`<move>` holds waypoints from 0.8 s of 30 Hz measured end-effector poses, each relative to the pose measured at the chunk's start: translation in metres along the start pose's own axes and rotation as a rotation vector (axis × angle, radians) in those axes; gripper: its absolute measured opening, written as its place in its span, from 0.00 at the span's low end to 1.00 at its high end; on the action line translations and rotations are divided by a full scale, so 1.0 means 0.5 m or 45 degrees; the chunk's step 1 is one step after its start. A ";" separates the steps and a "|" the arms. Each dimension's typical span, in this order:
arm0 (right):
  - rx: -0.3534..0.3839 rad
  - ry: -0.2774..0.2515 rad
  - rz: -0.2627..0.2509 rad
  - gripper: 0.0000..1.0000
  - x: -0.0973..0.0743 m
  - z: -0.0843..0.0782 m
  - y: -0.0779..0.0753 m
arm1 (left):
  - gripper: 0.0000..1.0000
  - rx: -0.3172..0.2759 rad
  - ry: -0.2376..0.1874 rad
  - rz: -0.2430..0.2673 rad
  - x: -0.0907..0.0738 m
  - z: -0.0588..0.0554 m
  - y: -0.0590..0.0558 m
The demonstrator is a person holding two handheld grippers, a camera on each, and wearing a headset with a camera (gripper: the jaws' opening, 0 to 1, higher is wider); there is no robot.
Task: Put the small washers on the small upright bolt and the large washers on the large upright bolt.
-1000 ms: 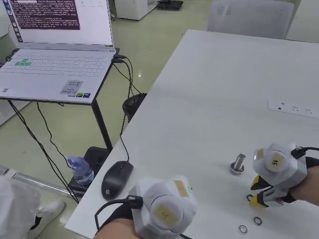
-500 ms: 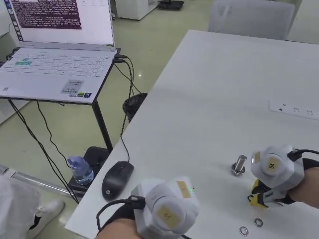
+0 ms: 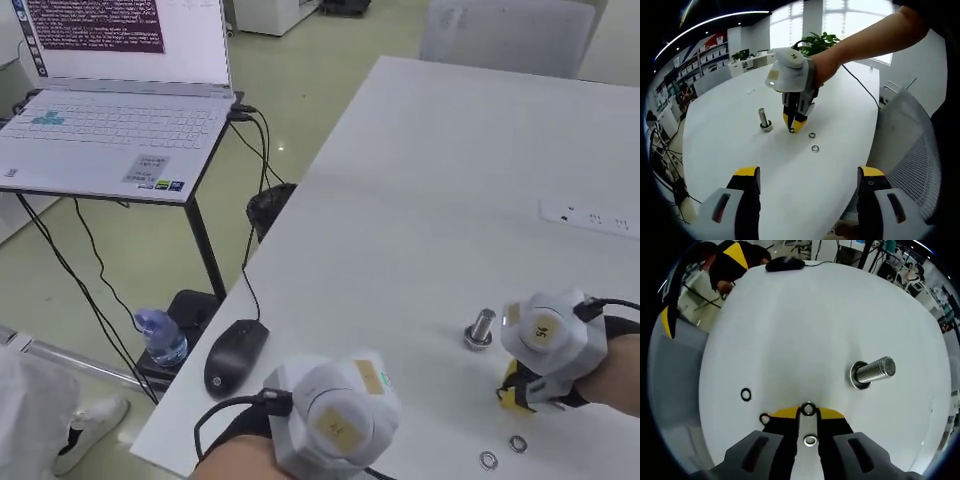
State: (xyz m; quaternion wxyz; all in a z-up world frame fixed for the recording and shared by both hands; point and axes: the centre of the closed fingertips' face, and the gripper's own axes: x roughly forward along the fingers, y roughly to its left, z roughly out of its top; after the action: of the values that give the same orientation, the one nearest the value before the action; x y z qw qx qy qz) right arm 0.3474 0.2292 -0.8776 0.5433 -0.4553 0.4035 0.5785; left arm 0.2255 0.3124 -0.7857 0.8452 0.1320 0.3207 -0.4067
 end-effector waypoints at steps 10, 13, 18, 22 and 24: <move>0.044 0.016 -0.014 0.13 0.001 0.000 0.000 | 0.78 -0.002 -0.002 -0.003 0.000 0.003 -0.003; 0.062 0.009 -0.015 0.13 0.001 0.000 0.000 | 0.78 -0.001 -0.003 0.000 -0.001 0.005 -0.002; 0.094 0.001 -0.010 0.13 0.000 -0.001 0.000 | 0.78 -0.001 -0.003 0.010 -0.002 0.007 0.000; 0.100 -0.006 -0.016 0.13 -0.008 -0.005 0.001 | 0.77 0.001 0.001 0.011 -0.002 0.006 -0.001; 0.120 -0.010 -0.014 0.13 -0.014 -0.008 0.002 | 0.77 0.002 0.001 0.012 -0.002 0.006 -0.003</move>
State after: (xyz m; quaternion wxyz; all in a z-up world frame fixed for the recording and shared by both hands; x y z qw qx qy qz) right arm 0.3469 0.2232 -0.8718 0.5689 -0.4292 0.4257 0.5576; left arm 0.2254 0.3107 -0.7825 0.8470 0.1343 0.3199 -0.4027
